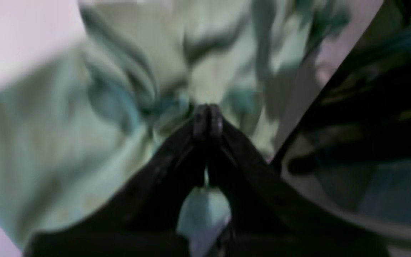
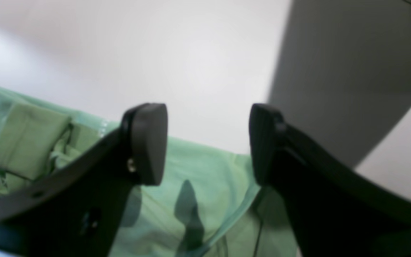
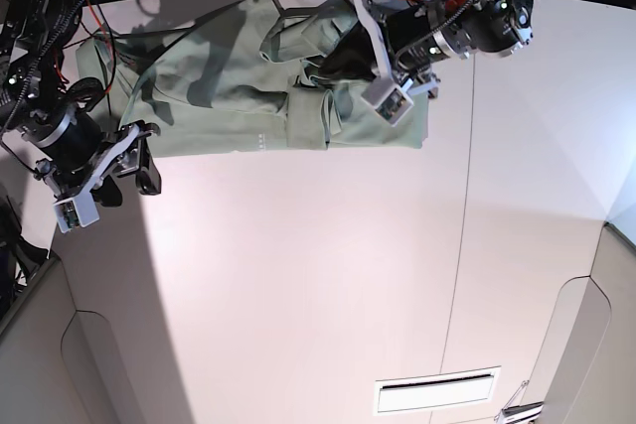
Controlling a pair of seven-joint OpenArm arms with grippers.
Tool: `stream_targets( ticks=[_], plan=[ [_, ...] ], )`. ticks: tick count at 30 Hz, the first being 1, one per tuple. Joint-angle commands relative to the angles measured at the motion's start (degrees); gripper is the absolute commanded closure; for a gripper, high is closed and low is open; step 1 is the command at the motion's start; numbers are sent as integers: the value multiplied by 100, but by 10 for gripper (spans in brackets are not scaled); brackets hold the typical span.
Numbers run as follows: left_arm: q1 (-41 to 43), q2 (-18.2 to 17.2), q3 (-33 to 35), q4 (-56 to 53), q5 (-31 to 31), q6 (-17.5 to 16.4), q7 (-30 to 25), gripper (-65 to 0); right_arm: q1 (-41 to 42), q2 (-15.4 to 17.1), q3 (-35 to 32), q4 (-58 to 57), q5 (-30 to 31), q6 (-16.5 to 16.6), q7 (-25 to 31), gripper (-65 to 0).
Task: Fold the T-shirt properly
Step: 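Press and tuck the folded end fabric with the left gripper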
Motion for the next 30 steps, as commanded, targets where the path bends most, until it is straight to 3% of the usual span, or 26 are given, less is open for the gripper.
stream_targets(
  ticks=[1,4,6,13,18,26,30],
  plan=[
    [-48,0,2,125,-79,-69,-149,0,74,50,28,94,85,-11,138,-356],
    [-125,2,2,105,404,-69,-275,0,74,50,28,94,85,-11,138,-356],
    [-122,2,2,63,824,184,-328,0,74,50,28,94,85,-13,140,-356],
    [-92,2,4,-284,1298,402,-348,0,74,50,28,94,87,-11,186,-356],
    [-87,2,181,-501,1200,411,-361,0,74,50,28,94,85,-11,184,-356],
    [-63,2,1523,-501,1209,415,-341,0,74,50,28,94,85,-11,181,-356],
    [-125,0,1759,-413,1228,413,-341,0,74,50,28,94,83,-11,179,-356]
  ],
)
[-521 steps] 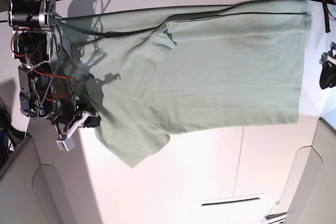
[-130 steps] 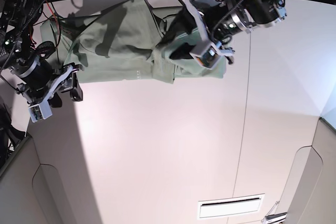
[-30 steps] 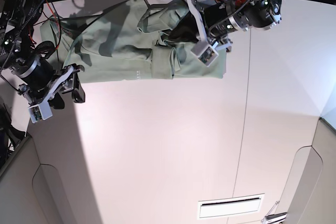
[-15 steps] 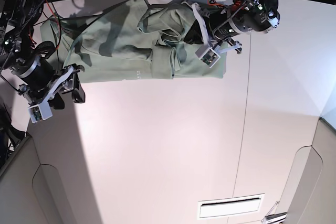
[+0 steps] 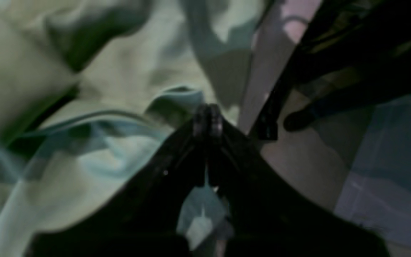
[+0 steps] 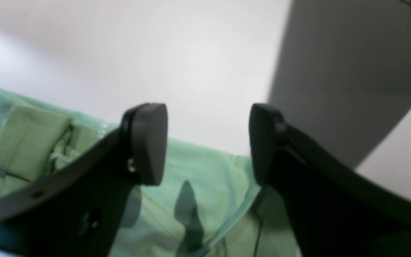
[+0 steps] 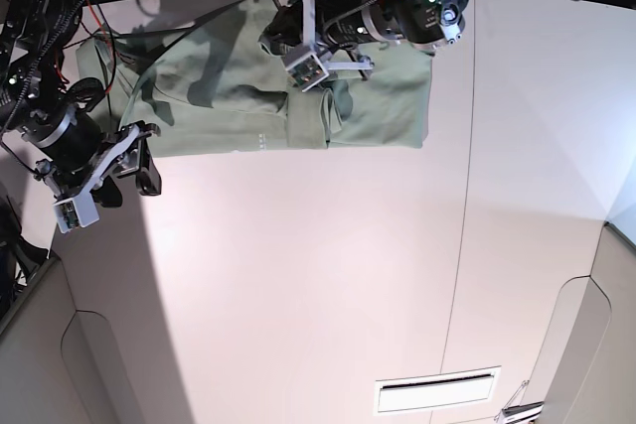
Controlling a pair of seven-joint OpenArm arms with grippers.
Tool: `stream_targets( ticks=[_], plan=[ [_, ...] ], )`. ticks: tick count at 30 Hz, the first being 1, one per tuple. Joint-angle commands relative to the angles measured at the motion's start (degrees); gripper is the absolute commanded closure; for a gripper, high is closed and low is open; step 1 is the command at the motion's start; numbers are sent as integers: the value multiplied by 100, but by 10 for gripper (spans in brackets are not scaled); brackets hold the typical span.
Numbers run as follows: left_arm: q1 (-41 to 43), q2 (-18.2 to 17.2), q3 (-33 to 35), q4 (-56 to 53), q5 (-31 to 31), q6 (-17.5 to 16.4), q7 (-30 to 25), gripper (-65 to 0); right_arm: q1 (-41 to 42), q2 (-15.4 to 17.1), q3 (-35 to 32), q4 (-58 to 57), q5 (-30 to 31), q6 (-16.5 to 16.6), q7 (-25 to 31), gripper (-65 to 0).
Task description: Fold the T-shirt properly
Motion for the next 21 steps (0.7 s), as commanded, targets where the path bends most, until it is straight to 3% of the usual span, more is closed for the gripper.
stream_targets(
  ticks=[1,6,8,11,15,21],
  plan=[
    [-26,2,-7,225,-55,-7,-103,0,74,50,28,94,83,-11,149,-356],
    [-26,4,-527,774,328,72,-431,0,74,50,28,94,85,-11,149,-356],
    [-39,4,-879,765,625,472,-715,0,74,50,28,94,83,-11,149,-356],
    [-111,4,-1333,608,874,809,-752,0,74,50,28,94,87,-13,153,-356],
    [-282,7,-1606,118,870,1010,-876,0,74,50,28,94,87,-11,155,-356],
    [-621,138,-1563,-695,553,1003,-898,0,74,50,28,94,87,-13,173,-356]
  ],
)
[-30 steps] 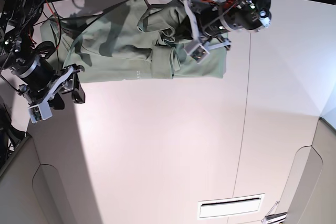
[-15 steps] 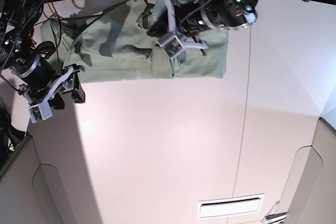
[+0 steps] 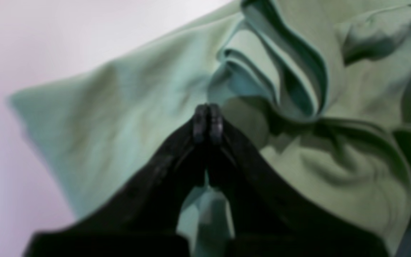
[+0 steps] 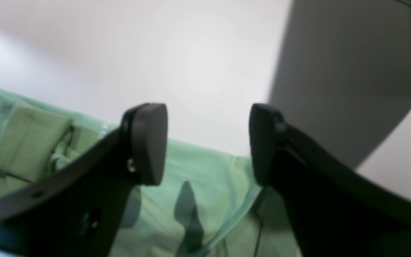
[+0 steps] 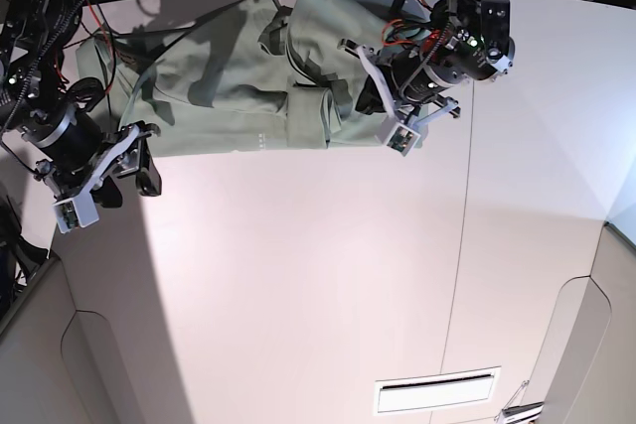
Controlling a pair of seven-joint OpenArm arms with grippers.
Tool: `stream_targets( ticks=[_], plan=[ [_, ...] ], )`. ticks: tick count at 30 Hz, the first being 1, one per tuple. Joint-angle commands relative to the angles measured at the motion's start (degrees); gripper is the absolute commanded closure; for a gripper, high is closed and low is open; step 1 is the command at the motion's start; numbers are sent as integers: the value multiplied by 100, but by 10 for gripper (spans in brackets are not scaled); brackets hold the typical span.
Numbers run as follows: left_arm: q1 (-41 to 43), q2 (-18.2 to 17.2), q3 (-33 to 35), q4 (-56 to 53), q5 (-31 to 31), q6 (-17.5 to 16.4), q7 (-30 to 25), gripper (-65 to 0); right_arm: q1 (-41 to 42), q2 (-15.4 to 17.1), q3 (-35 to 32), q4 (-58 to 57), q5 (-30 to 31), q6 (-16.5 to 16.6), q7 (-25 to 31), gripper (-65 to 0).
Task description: Fold the T-shirt properly
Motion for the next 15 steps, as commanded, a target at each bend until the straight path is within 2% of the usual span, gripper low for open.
stream_targets(
  ticks=[1,9,15],
  plan=[
    [-90,42,57,81,-111,-24,-105,0,74,50,28,94,87,-11,155,-356],
    [-387,476,1237,72,-149,-26,-107,0,74,48,28,94,87,-11,155,-356],
    [-774,658,1978,63,216,-24,-221,0,74,50,28,94,85,-9,153,-356]
  ],
)
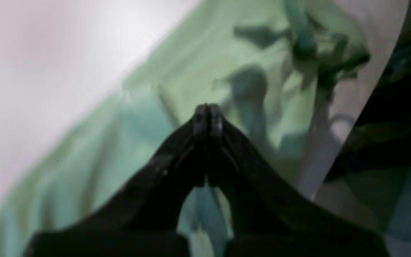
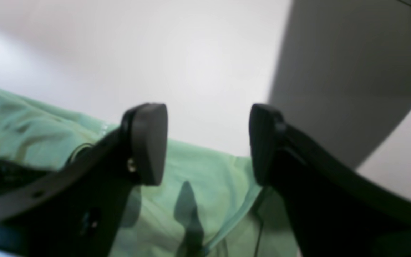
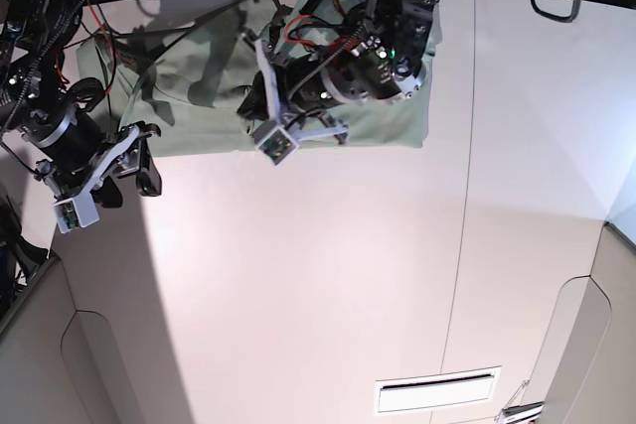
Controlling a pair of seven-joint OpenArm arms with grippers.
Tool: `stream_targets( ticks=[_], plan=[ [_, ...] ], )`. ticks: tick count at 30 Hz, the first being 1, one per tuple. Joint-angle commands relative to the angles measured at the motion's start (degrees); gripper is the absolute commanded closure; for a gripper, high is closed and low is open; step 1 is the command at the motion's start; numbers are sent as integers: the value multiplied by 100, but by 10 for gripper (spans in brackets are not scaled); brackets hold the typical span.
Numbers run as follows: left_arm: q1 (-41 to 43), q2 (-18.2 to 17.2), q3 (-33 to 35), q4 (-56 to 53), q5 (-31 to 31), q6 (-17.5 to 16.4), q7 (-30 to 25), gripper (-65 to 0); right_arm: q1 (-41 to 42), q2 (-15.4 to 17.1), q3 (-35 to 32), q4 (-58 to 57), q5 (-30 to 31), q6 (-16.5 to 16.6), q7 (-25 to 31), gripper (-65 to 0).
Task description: Fold the T-shirt properly
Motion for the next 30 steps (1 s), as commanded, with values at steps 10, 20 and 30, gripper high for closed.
stream_targets(
  ticks=[10,20,30],
  plan=[
    [-332,33,-61,468,-44,-24,247,0,74,662,68,85,-1458,-372,503,-398],
    [-337,-142,-168,468,-39,-24,236,-202,116,1700,769,-1565,-608,-433,675,-443],
    [-337,-140,-168,468,-42,-26,157,-202,531,1801,737,-4277,2946,699,-785,-442]
  ],
)
